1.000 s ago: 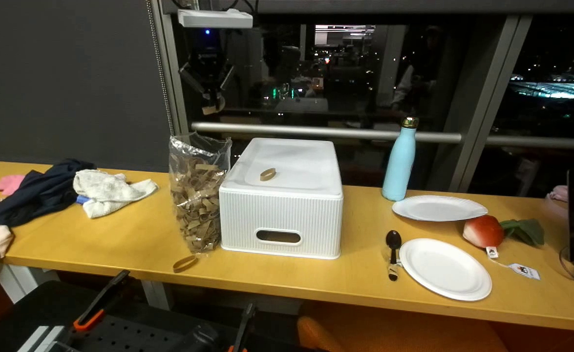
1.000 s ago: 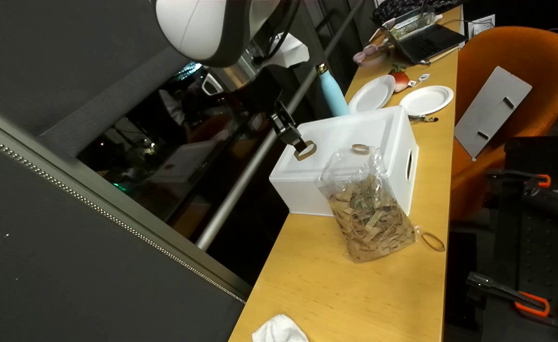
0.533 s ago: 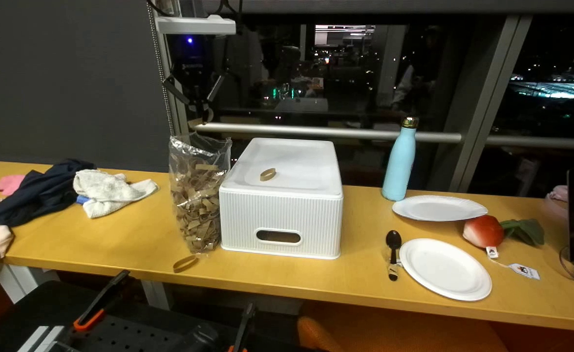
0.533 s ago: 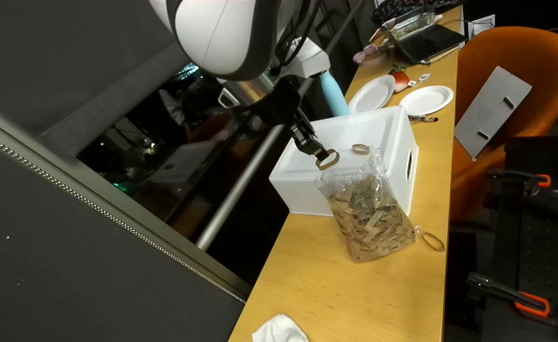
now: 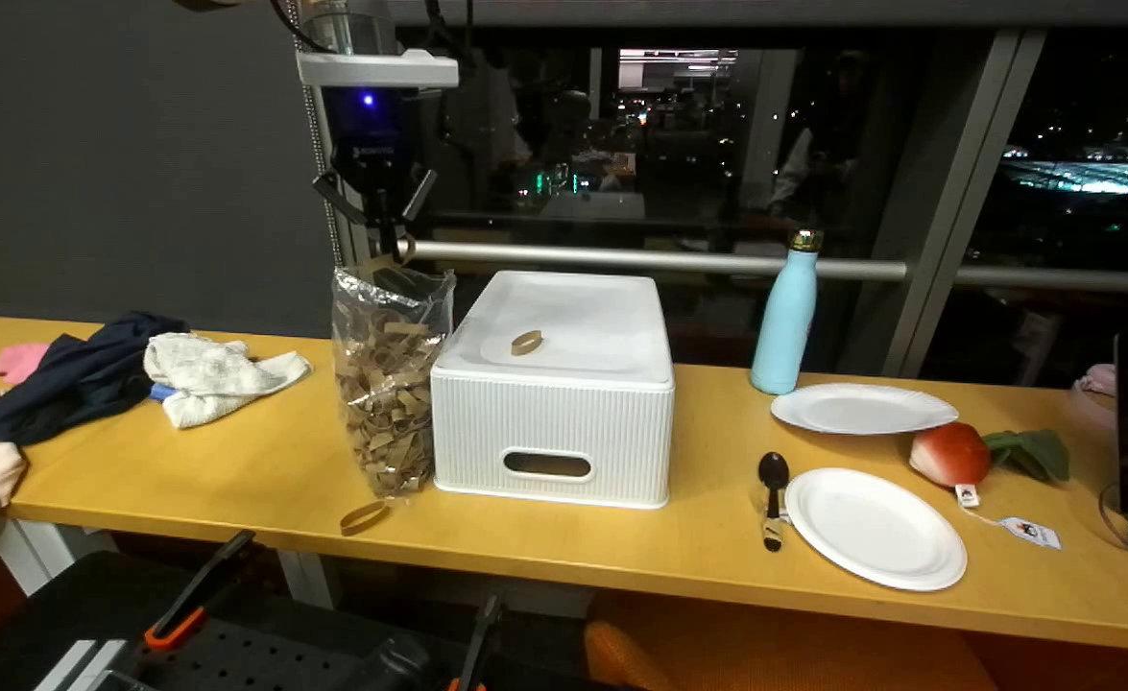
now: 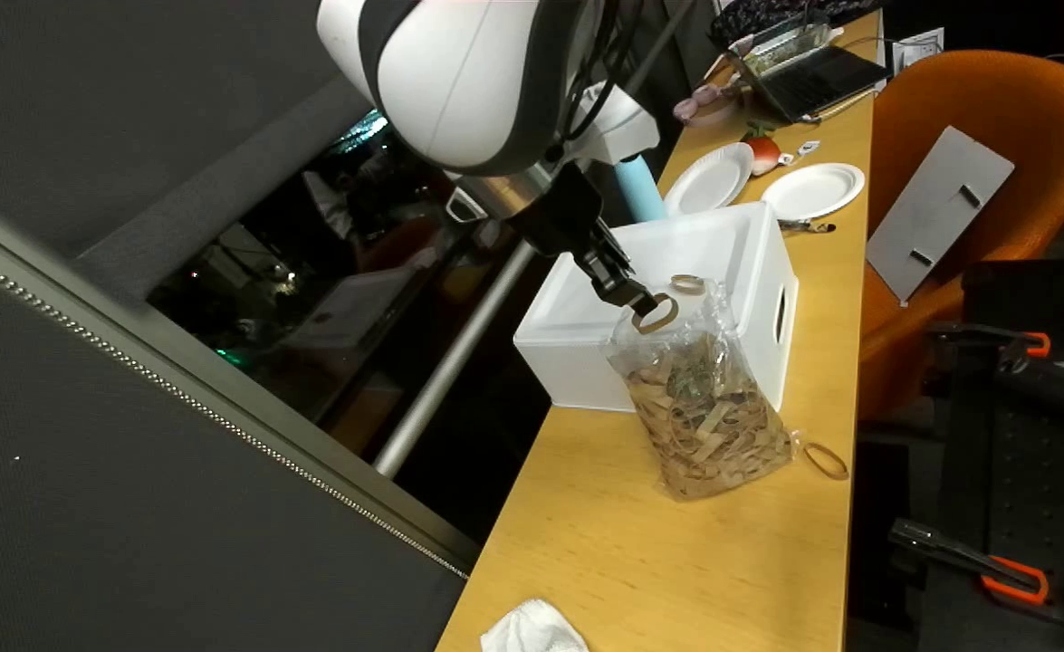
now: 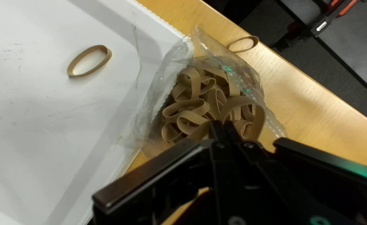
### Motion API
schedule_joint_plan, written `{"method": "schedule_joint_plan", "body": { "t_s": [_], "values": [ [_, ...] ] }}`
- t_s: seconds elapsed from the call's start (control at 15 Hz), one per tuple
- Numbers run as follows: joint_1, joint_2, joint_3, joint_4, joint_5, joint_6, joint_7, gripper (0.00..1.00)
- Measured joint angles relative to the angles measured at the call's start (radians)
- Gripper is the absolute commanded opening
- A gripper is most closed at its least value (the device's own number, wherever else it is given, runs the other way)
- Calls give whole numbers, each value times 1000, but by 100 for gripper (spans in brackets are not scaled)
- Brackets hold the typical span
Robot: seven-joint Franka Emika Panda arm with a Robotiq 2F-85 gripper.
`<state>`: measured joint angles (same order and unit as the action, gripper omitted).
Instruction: Put the rubber bands into the basket
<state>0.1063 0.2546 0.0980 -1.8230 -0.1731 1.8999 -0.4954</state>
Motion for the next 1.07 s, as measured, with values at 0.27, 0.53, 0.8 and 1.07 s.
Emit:
{"method": "schedule_joint_plan", "body": {
  "t_s": [0.27, 0.53, 0.8, 1.07],
  "values": [
    [-3, 0, 0, -8, -1, 2, 0, 41],
    [-3, 0, 0, -8, -5, 2, 0, 71],
    [-5, -8, -1, -8, -34, 3, 11, 95],
    [-19, -51, -10, -17, -64, 3, 36, 100]
  ]
}}
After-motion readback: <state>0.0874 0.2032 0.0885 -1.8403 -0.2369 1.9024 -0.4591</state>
